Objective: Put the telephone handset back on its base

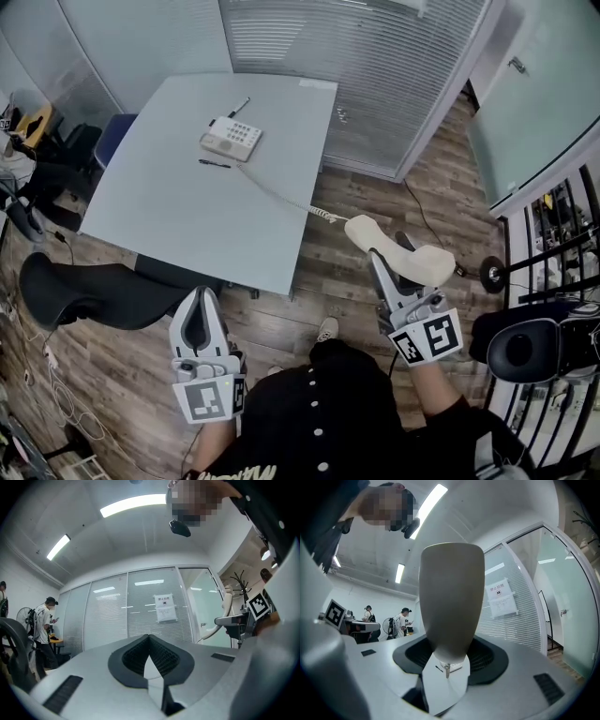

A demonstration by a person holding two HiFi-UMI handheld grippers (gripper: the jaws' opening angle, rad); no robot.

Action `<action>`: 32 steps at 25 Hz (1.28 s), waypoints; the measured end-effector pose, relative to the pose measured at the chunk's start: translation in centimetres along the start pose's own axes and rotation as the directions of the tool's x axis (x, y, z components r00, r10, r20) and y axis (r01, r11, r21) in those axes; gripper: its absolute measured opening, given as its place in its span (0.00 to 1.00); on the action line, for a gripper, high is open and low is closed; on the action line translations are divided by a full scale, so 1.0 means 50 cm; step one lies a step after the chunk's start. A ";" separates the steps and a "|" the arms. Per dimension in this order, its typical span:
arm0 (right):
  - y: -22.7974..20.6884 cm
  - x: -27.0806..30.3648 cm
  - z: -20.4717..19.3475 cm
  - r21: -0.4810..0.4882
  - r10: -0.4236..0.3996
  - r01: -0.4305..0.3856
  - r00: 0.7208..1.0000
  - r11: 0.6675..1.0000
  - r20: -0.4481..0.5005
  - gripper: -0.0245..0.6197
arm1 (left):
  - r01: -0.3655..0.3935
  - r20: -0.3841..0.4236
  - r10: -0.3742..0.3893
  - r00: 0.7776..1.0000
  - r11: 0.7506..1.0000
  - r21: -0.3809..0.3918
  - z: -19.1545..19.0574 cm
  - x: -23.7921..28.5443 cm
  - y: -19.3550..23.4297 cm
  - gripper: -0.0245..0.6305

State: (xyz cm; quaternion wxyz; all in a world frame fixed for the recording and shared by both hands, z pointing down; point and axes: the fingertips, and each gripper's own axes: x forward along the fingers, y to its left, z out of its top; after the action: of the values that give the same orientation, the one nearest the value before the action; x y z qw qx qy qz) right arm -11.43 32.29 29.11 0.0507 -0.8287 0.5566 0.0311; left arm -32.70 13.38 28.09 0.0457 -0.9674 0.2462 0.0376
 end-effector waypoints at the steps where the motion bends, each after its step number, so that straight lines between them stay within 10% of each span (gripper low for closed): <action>1: -0.013 0.008 0.000 0.001 0.005 -0.005 1.000 1.000 0.000 0.39 | 0.000 0.001 0.000 1.000 1.000 0.001 0.001 0.017 -0.008 0.06; 32: -0.281 0.101 0.000 0.011 0.040 -0.040 0.999 0.999 0.016 0.39 | 0.061 0.029 -0.061 0.998 0.998 -0.007 -0.015 0.340 -0.208 0.06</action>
State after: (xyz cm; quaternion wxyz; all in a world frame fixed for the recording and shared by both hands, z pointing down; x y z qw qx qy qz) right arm 3.46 32.94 29.25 0.0592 -0.8169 0.5726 0.0354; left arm -12.76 14.36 27.95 0.0464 -0.9740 0.2157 0.0512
